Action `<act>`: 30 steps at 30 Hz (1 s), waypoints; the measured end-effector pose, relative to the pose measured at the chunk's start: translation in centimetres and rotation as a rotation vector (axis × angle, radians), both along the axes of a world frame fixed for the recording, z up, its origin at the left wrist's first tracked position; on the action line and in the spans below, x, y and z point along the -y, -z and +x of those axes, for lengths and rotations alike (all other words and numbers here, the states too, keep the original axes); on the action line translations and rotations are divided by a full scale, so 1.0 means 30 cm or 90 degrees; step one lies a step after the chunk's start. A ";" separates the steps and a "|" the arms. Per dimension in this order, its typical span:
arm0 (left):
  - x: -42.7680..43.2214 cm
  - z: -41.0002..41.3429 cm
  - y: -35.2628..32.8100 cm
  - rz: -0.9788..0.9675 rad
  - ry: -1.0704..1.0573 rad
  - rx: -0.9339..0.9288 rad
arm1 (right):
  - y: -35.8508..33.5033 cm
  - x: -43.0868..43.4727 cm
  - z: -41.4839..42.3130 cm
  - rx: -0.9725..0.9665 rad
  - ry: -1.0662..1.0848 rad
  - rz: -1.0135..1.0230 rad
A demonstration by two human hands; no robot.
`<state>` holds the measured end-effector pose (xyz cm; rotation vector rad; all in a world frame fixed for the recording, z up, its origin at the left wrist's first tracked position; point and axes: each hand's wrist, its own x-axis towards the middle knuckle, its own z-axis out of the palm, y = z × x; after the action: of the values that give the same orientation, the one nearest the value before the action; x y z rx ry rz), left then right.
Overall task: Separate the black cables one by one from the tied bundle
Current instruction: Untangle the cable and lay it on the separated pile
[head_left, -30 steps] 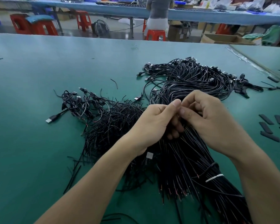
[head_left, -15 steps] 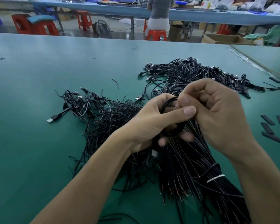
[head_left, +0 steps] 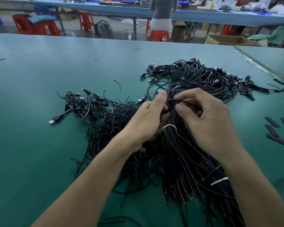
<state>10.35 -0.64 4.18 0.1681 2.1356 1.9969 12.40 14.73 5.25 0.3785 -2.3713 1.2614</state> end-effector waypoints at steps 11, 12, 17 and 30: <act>0.050 -0.043 0.013 0.000 -0.206 -0.088 | 0.040 0.106 0.081 0.301 0.039 0.390; 0.051 -0.041 0.009 0.004 -0.220 -0.085 | 0.050 0.117 0.084 0.315 0.031 0.419; 0.045 -0.035 0.009 0.018 -0.242 -0.056 | 0.065 0.149 0.097 0.308 0.040 0.462; 0.041 -0.032 -0.010 0.134 -0.204 -0.158 | -0.086 -0.025 0.061 0.305 0.084 0.209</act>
<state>9.39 -1.88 4.47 0.1174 2.2066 2.5043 14.24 15.49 7.83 0.0061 -2.9647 0.9815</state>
